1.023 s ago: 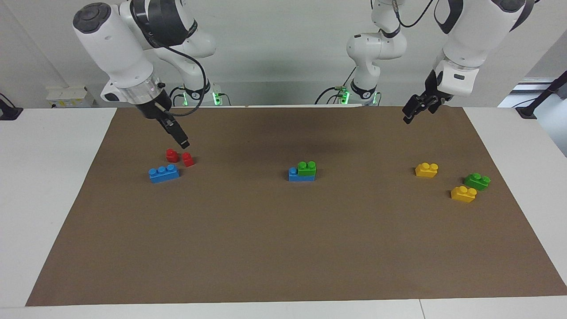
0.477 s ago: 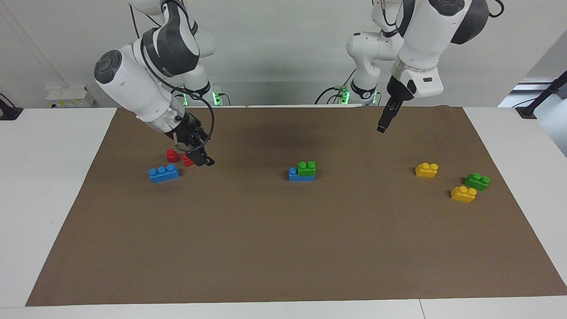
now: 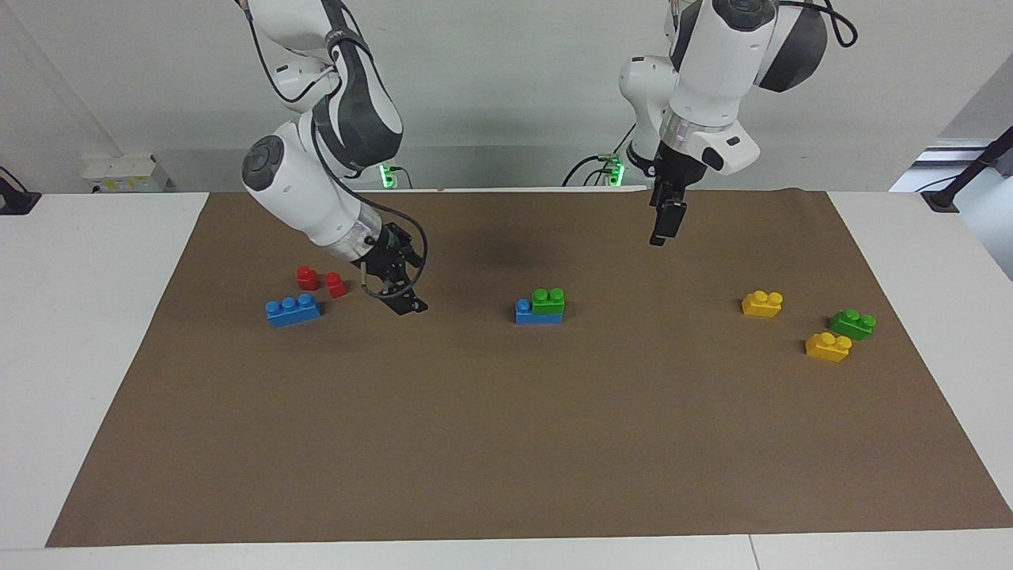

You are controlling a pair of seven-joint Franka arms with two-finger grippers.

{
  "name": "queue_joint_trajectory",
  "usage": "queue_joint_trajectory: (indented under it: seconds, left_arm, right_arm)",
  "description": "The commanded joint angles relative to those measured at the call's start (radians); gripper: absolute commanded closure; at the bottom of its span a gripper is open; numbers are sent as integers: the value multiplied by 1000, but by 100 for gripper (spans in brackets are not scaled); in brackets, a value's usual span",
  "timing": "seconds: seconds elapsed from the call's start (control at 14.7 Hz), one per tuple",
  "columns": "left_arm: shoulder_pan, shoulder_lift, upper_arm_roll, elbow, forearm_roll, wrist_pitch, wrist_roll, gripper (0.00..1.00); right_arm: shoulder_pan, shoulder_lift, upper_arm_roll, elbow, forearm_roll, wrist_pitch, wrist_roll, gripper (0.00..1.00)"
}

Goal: Remove green block with left arm and hold with right
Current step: 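Move the left gripper while the right gripper reaches the green-blue stack, then grasp the green end with the left gripper while the right gripper grasps blue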

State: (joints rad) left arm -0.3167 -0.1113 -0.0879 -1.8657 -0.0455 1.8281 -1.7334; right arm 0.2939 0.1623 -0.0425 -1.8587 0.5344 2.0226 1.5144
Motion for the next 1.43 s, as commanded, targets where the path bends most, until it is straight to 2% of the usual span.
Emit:
queue_joint_trajectory:
  seconds: [0.0, 0.2, 0.34, 0.55, 0.95, 1.36]
  left_arm:
    - [-39, -15, 13, -64, -33, 62, -109, 0]
    - [-80, 36, 13, -66, -39, 117, -268, 0]
    - [-107, 70, 13, -66, -39, 138, -333, 0]
    - [-120, 116, 13, -61, -37, 177, -423, 0]
    - [-136, 185, 14, -59, -37, 226, -518, 0]
    - [-137, 240, 14, -65, -33, 276, -526, 0]
  right_arm:
    - [42, -13, 0, -50, 50, 73, 44, 2]
    - [91, -17, 0, -71, 82, 129, 95, 2]
    - [137, -20, 0, -108, 90, 215, 109, 2]
    - [189, -1, 0, -115, 101, 272, 129, 2]
    - [251, 45, 0, -142, 102, 335, 122, 2]
    - [284, 103, 0, -143, 105, 395, 121, 1]
